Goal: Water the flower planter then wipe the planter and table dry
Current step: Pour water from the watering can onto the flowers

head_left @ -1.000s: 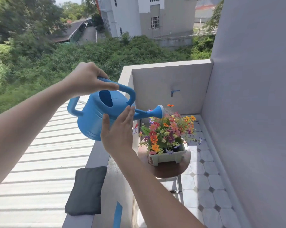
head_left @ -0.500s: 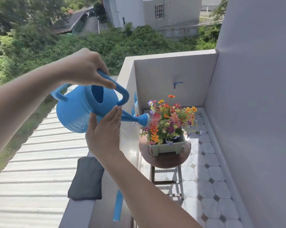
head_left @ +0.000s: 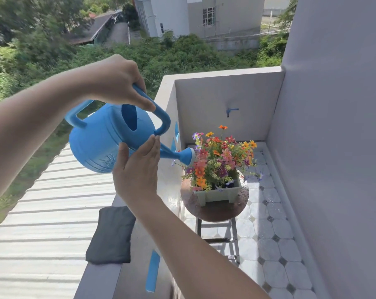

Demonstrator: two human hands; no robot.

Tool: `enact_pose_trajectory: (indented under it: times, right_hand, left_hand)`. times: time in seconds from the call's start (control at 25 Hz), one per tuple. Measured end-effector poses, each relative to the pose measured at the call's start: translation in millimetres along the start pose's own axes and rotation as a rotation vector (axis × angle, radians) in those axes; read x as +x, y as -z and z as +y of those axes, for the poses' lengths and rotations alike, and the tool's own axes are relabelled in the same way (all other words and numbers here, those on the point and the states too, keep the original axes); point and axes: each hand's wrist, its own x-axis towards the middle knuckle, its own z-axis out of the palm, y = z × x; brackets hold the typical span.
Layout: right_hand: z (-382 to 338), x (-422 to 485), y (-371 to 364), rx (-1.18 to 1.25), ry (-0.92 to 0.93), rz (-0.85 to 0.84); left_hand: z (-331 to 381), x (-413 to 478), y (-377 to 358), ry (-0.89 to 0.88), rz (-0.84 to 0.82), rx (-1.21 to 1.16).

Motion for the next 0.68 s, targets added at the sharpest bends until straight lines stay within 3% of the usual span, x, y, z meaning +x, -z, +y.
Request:
enact_pose_trajectory:
  times: [0.28, 0.68]
  right_hand:
    - [-6, -14, 0, 0.048, -0.026, -0.032]
    - [-14, 8, 9, 0.035, 0.066, 0.084]
  left_hand:
    - [-1, -4, 4, -0.016, -0.065, -0.012]
    - [6, 5, 25, -0.027, 0.019, 0.035]
